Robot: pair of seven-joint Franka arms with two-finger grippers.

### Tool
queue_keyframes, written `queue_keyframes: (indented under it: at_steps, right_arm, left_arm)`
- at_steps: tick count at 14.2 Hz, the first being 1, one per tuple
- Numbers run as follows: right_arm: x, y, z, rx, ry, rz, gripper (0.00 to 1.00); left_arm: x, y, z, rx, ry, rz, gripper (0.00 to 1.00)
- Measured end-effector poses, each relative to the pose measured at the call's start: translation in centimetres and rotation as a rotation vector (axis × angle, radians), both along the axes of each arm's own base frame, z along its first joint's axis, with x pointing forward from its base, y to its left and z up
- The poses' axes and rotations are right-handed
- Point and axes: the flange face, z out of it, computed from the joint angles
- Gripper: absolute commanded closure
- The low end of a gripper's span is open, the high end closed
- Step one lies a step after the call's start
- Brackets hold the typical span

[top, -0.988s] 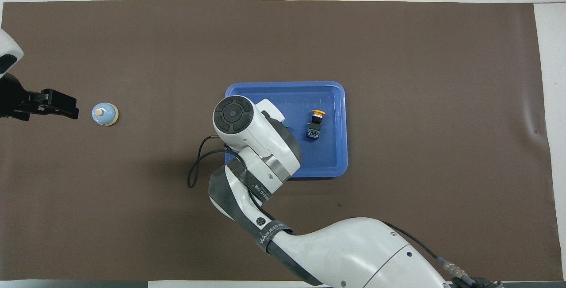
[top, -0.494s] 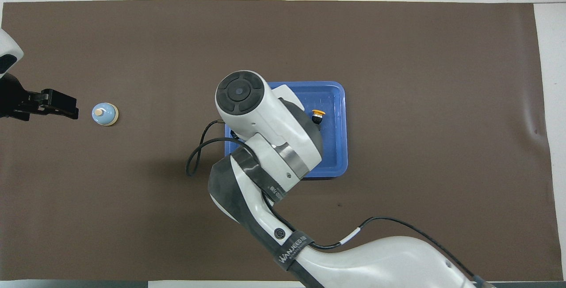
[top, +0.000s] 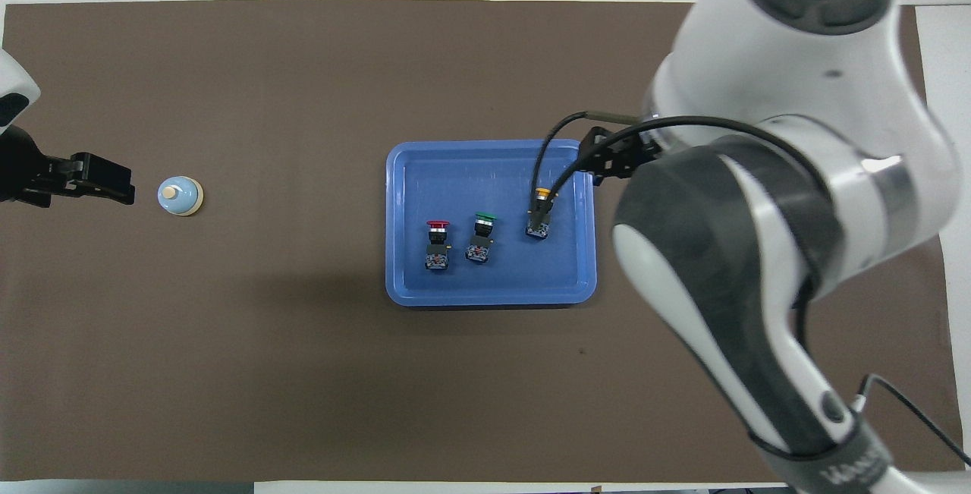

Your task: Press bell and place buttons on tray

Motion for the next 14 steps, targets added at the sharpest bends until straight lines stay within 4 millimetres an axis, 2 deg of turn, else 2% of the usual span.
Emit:
queue_keyframes:
  at_steps: [2,3,5,7,10,14]
  right_arm:
    - [0.2,-6.2,1.4,0.018,0.001,0.076,0.00]
    - [0.1,-8.7,1.9,0.025,0.004,0.106,0.00]
    - [-0.3,-12.1,2.5,0.034,0.019,0.135,0.00]
    - [-1.0,-13.7,3.2,0.039,0.031,0.143,0.00]
    - [-2.4,-14.9,4.5,0.041,0.022,0.131,0.00]
    - [-3.8,-16.3,3.3,0.039,0.047,0.118,0.00]
  left_arm:
    - [0.0,0.0,0.0,0.000,0.000,0.000,0.00]
    - [0.0,0.0,0.0,0.000,0.000,0.000,0.00]
    - [0.0,0.0,0.0,0.000,0.000,0.000,0.00]
    - [0.0,0.0,0.0,0.000,0.000,0.000,0.00]
    - [0.0,0.0,0.0,0.000,0.000,0.000,0.00]
    - [0.0,0.0,0.0,0.000,0.000,0.000,0.00]
